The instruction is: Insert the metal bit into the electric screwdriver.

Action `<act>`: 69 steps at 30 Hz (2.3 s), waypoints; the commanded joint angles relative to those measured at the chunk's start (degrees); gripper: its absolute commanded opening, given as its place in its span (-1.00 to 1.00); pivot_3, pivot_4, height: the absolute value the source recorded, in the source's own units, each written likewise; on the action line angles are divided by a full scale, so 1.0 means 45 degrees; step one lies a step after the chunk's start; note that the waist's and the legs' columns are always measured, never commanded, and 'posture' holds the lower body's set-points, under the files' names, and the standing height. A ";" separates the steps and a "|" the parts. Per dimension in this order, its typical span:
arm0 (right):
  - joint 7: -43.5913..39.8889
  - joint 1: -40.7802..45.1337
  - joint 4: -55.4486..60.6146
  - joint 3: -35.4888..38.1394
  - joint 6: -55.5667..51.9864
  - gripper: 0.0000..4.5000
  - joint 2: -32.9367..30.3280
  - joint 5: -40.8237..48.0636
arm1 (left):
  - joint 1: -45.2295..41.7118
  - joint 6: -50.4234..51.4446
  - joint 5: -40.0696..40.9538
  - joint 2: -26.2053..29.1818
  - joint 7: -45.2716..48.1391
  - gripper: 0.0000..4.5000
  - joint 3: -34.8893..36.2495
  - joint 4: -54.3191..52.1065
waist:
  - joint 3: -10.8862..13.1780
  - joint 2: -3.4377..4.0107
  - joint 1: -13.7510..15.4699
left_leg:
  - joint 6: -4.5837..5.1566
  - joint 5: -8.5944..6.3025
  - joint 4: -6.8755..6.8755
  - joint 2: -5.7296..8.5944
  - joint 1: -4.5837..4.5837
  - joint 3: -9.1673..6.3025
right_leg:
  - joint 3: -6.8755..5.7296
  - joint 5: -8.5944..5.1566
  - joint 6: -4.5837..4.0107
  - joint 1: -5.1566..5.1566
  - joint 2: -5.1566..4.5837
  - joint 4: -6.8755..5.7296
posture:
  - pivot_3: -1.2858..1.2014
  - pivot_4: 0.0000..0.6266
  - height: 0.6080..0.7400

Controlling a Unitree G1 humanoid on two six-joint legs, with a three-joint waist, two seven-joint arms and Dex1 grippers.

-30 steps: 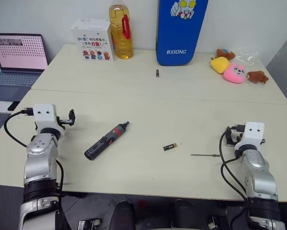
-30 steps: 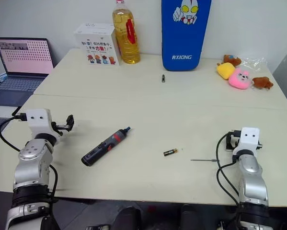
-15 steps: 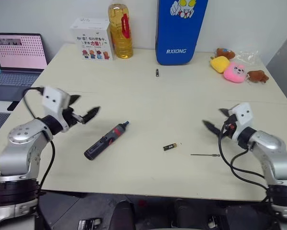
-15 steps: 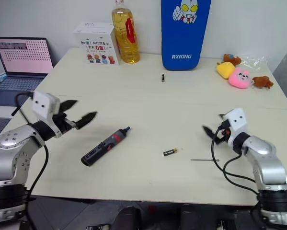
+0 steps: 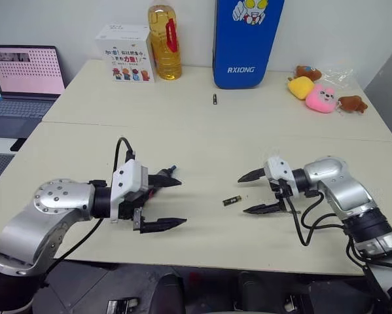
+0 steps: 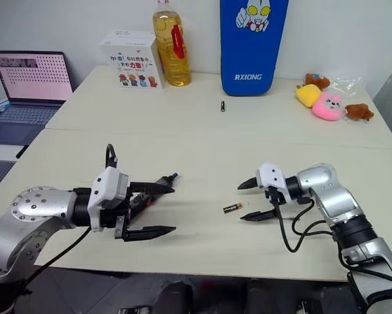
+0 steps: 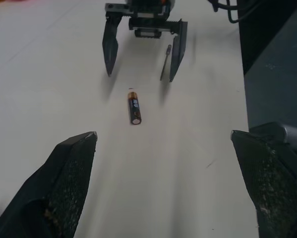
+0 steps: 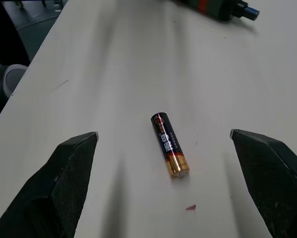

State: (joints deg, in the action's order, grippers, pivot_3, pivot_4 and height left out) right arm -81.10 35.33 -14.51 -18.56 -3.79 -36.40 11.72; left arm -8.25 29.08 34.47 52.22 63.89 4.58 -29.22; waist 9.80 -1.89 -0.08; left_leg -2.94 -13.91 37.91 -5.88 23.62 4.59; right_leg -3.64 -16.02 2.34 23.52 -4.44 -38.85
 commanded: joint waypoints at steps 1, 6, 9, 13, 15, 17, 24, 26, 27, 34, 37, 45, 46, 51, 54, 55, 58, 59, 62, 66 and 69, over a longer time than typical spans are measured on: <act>-0.0093 0.0375 -0.1061 -0.0167 0.1323 1.00 0.0448 -0.0640 | 0.0294 -0.0365 -0.0104 -0.0099 -0.0257 1.00 0.0209 -0.0638 | 0.0002 0.0002 0.0004 | 0.0000 0.0000 0.0001 0.0000 0.0000 0.0002 | 0.0002 0.0000 0.0000 0.0000 0.0000 -0.0001 | 0.03 -0.52 1.00; -0.0157 0.0501 -0.2274 -0.0504 0.2370 1.00 0.0895 -0.1328 | 0.0469 -0.0400 -0.0088 -0.0148 -0.0481 1.00 0.0247 -0.0895 | 0.0002 0.0004 0.0018 | -0.0001 0.0001 0.0002 0.0000 0.0001 0.0003 | 0.0002 0.0000 0.0000 0.0000 0.0000 -0.0001 | 0.03 -0.52 1.00; -0.0034 0.0743 -0.3007 -0.0446 0.2775 0.92 0.1098 -0.1533 | 0.0473 -0.0351 -0.0082 -0.0165 -0.0605 1.00 0.0186 -0.0998 | 0.0004 0.0006 0.0006 | -0.0001 0.0001 0.0001 0.0000 -0.0002 0.0002 | 0.0002 0.0000 0.0000 0.0001 0.0000 -0.0004 | 0.03 -0.52 1.00; 0.0036 0.0913 -0.3440 -0.0369 0.3071 0.58 0.1266 -0.1591 | 0.0520 -0.0244 -0.0006 -0.0165 -0.0728 1.00 0.0148 -0.1204 | 0.0003 0.0007 0.0001 | -0.0002 0.0001 0.0000 0.0000 -0.0005 0.0002 | 0.0002 0.0000 0.0000 0.0000 0.0000 -0.0005 | 0.03 -0.52 1.00; 0.0080 0.0955 -0.3529 -0.0342 0.3103 0.40 0.1356 -0.1566 | 0.0434 -0.0199 0.0001 -0.0176 -0.0793 1.00 0.0082 -0.1207 | 0.0003 0.0007 0.0000 | -0.0002 0.0001 0.0000 -0.0001 -0.0005 0.0002 | 0.0002 0.0000 -0.0001 -0.0001 0.0000 -0.0006 | 0.03 -0.52 1.00; 0.0121 0.0973 -0.3618 -0.0344 0.3195 0.17 0.1414 -0.1597 | 0.0340 -0.0156 0.0011 -0.0193 -0.0839 1.00 0.0035 -0.1190 | 0.0003 0.0007 0.0000 | -0.0002 0.0001 0.0001 -0.0001 -0.0005 0.0002 | 0.0002 0.0000 -0.0001 -0.0001 0.0000 -0.0007 | 0.03 -0.52 1.00; 0.0286 0.1071 -0.3910 -0.0296 0.3477 -0.54 0.1505 -0.1710 | 0.0156 0.0037 0.0146 -0.0207 -0.0907 1.00 -0.0037 -0.1265 | 0.0003 0.0007 -0.0001 | -0.0002 0.0001 0.0000 0.0000 -0.0008 0.0002 | 0.0003 0.0000 -0.0001 -0.0002 0.0000 -0.0009 | 0.03 -0.52 1.00; 0.0285 0.1067 -0.3933 -0.0292 0.3541 -0.75 0.1489 -0.1721 | 0.0052 0.0115 0.0185 -0.0234 -0.0909 1.00 -0.0089 -0.1285 | 0.0003 0.0007 -0.0001 | -0.0003 0.0001 0.0000 -0.0001 -0.0009 0.0003 | 0.0004 0.0000 -0.0001 -0.0002 0.0000 -0.0010 | 0.03 -0.52 1.00; 0.0272 0.1033 -0.3896 -0.0283 0.3532 -0.84 0.1470 -0.1704 | -0.0024 0.0163 0.0207 -0.0253 -0.0907 1.00 -0.0125 -0.1294 | 0.0003 0.0007 0.0000 | -0.0003 0.0002 0.0001 -0.0001 -0.0009 0.0002 | 0.0004 0.0000 -0.0001 -0.0002 0.0000 -0.0010 | 0.03 -0.52 1.00; 0.0521 0.0414 -0.2601 0.0283 0.2484 -0.86 0.1033 -0.1134 | -0.0713 0.0360 0.0376 -0.0259 -0.0746 1.00 -0.0338 -0.1132 | 0.0003 0.0007 0.0001 | -0.0004 0.0002 0.0002 0.0000 -0.0008 0.0003 | 0.0004 0.0001 -0.0001 -0.0003 0.0000 -0.0012 | 0.03 -0.52 1.00; 0.1365 0.0218 -0.1274 0.1271 0.0361 -0.86 0.0848 -0.0278 | -0.1271 0.0277 0.0278 -0.0214 -0.0496 1.00 -0.0464 -0.0696 | 0.0006 0.0010 0.0064 | -0.0004 0.0002 0.0004 -0.0001 -0.0004 0.0005 | 0.0003 0.0000 -0.0001 -0.0003 0.0000 -0.0005 | 0.03 -0.52 1.00; 1.0811 0.1934 -0.3438 0.6247 -0.3715 -0.86 0.1097 -0.0070 | -0.5996 0.0212 -0.0689 -0.3069 -0.1965 1.00 -0.1986 0.2410 | 0.0014 0.0023 0.0210 | -0.0006 0.0003 0.0013 0.0003 -0.0016 0.0006 | 0.0001 0.0004 -0.0004 -0.0027 0.0000 -0.0005 | 0.03 -0.52 1.00; 1.2486 0.2261 -0.4218 0.6685 -0.3781 -0.86 0.1140 -0.0374 | -0.6391 0.0185 -0.0744 -0.3598 -0.2178 1.00 -0.2175 0.2571 | 0.0013 0.0020 0.0282 | -0.0007 0.0004 0.0013 0.0003 -0.0009 0.0006 | -0.0001 0.0005 -0.0004 -0.0022 0.0000 -0.0001 | 0.03 -0.52 1.00; 1.7941 0.3976 -0.7684 0.8520 -0.3889 -0.86 0.1500 -0.0342 | -0.7369 -0.0436 -0.1302 -0.5446 -0.2749 1.00 -0.2789 0.3067 | 0.0013 0.0022 0.0276 | -0.0057 0.0033 0.0003 0.0011 0.0036 0.0025 | 0.0007 0.0007 0.0000 0.0016 -0.0012 0.0022 | 0.03 -0.52 1.00; 1.9981 0.4893 -0.9236 0.9624 -0.3416 -0.86 0.1877 0.0229 | -0.7255 -0.0862 -0.1792 -0.5873 -0.2844 1.00 -0.3098 0.3132 | 0.0019 0.0036 -0.0028 | -0.0060 0.0036 -0.0011 0.0009 0.0039 0.0039 | 0.0017 0.0006 0.0002 0.0036 -0.0012 0.0013 | 0.03 -0.52 1.00; 2.0494 0.5037 -0.9628 0.9735 -0.3283 -0.86 0.1889 0.0177 | -0.7158 -0.0909 -0.1853 -0.5947 -0.2818 1.00 -0.3176 0.3073 | 0.0023 0.0047 -0.0110 | -0.0059 0.0036 -0.0013 0.0008 0.0034 0.0043 | 0.0025 0.0006 0.0002 0.0037 -0.0011 0.0007 | 0.03 -0.52 1.00; 2.1752 0.5192 -1.0730 0.9957 -0.2945 -0.86 0.1894 0.0098 | -0.6818 -0.0913 -0.1943 -0.6053 -0.2846 1.00 -0.3237 0.2793 | 0.0025 0.0058 -0.0197 | -0.0056 0.0038 -0.0012 0.0009 0.0030 0.0041 | 0.0029 0.0005 0.0002 0.0039 -0.0011 -0.0005 | 0.03 -0.52 1.00; 2.2014 0.5205 -1.1057 1.0060 -0.2910 -0.86 0.1929 0.0181 | -0.6697 -0.0894 -0.1944 -0.6048 -0.2870 1.00 -0.3207 0.2695 | 0.0025 0.0059 -0.0206 | -0.0056 0.0038 -0.0011 0.0009 0.0031 0.0040 | 0.0029 0.0005 0.0003 0.0039 -0.0011 -0.0004 | 0.03 -0.52 1.00; 2.2685 0.5106 -1.1709 1.0115 -0.2741 -0.86 0.2003 0.0188 | -0.6426 -0.0824 -0.1918 -0.6007 -0.2981 1.00 -0.3068 0.2504 | 0.0025 0.0059 -0.0223 | -0.0055 0.0037 -0.0008 0.0009 0.0036 0.0041 | 0.0033 0.0005 0.0004 0.0038 -0.0012 0.0002 | 0.03 -0.52 1.00; 2.2915 0.5085 -1.2155 0.9998 -0.2457 -0.86 0.2100 0.0189 | -0.6322 -0.0810 -0.1937 -0.6020 -0.3129 1.00 -0.3059 0.2376 | 0.0024 0.0060 -0.0195 | -0.0055 0.0037 -0.0001 0.0009 0.0035 0.0032 | 0.0025 0.0004 0.0004 0.0026 -0.0012 0.0001 | 0.03 -0.52 1.00; 2.2884 0.5084 -1.2347 0.9906 -0.2463 -0.86 0.2174 0.0201 | -0.6260 -0.0764 -0.1901 -0.6000 -0.3207 1.00 -0.3012 0.2262 | 0.0023 0.0060 -0.0180 | -0.0053 0.0035 0.0003 0.0009 0.0034 0.0031 | 0.0025 0.0005 0.0004 0.0017 -0.0012 0.0008 | 0.03 -0.52 1.00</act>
State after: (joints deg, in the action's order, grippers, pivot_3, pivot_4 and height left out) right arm 21.33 57.93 -68.51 25.70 -14.40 -26.57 12.46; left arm -36.41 25.87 25.79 25.06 50.04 -10.16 -16.33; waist 9.90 -1.62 -0.89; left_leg -3.18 -13.75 37.92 -5.84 23.76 4.73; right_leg -3.53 -16.00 2.35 23.59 -4.49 -38.81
